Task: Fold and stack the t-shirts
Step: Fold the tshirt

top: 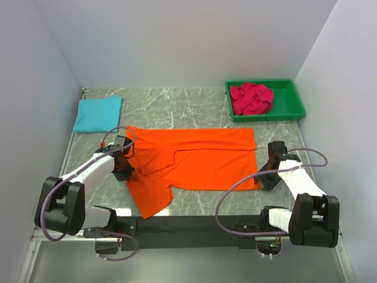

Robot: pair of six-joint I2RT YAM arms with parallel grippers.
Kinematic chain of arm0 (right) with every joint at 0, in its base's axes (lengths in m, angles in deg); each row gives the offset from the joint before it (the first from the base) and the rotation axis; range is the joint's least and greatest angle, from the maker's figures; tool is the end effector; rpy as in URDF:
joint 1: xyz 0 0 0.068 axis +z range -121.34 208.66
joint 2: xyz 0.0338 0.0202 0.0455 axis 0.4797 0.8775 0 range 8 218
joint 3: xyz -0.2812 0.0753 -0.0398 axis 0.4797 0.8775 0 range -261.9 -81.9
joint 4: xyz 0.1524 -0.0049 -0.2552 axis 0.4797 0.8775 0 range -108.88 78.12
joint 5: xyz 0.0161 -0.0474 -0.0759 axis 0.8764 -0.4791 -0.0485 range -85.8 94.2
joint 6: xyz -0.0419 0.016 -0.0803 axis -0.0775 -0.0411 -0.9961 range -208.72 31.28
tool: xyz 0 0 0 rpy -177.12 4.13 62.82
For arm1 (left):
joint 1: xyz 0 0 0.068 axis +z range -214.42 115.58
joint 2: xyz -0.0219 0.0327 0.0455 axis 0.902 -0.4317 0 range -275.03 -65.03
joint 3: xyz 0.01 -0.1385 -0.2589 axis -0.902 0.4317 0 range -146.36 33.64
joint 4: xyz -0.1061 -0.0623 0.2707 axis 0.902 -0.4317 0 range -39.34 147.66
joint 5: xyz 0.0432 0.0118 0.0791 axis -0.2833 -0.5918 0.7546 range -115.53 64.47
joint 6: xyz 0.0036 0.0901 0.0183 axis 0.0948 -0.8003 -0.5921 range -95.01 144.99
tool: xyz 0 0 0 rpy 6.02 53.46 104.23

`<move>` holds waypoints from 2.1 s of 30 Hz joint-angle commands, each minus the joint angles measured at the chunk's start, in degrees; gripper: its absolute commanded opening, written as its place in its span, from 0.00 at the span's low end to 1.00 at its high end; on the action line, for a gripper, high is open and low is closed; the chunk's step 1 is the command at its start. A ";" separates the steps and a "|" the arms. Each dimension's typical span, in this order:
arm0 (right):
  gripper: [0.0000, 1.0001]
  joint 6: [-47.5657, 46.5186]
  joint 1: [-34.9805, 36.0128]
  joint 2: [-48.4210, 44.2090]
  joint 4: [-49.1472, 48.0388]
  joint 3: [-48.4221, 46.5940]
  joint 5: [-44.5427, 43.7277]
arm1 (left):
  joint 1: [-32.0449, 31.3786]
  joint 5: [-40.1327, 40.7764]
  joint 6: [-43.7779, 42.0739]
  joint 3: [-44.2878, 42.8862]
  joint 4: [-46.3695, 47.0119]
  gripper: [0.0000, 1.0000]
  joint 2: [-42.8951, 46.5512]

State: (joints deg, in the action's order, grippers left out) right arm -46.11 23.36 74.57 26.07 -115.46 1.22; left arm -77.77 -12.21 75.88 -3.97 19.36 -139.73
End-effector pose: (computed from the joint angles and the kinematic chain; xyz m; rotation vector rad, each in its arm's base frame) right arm 0.2076 -0.0235 0.1187 1.1954 2.6705 0.0265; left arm 0.2433 -0.0381 0.1168 -0.9415 2.6395 0.0861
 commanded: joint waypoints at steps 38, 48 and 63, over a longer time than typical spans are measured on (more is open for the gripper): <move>0.00 -6.83 0.99 4.97 1.28 -16.17 2.02 | 13.26 -9.45 -7.12 -9.15 -7.04 0.02 4.30; 0.00 -8.68 0.91 15.07 -1.88 -21.98 4.13 | 15.63 -10.95 -8.70 -14.86 -6.43 0.04 -2.03; 0.00 -8.25 1.17 22.46 -5.04 -26.38 4.83 | 15.72 -12.27 -8.44 -16.62 -3.97 0.02 -7.83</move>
State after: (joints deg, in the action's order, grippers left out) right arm -53.91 24.30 96.43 23.03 -138.83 7.29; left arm -62.36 -24.54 68.10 -18.26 13.94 -147.60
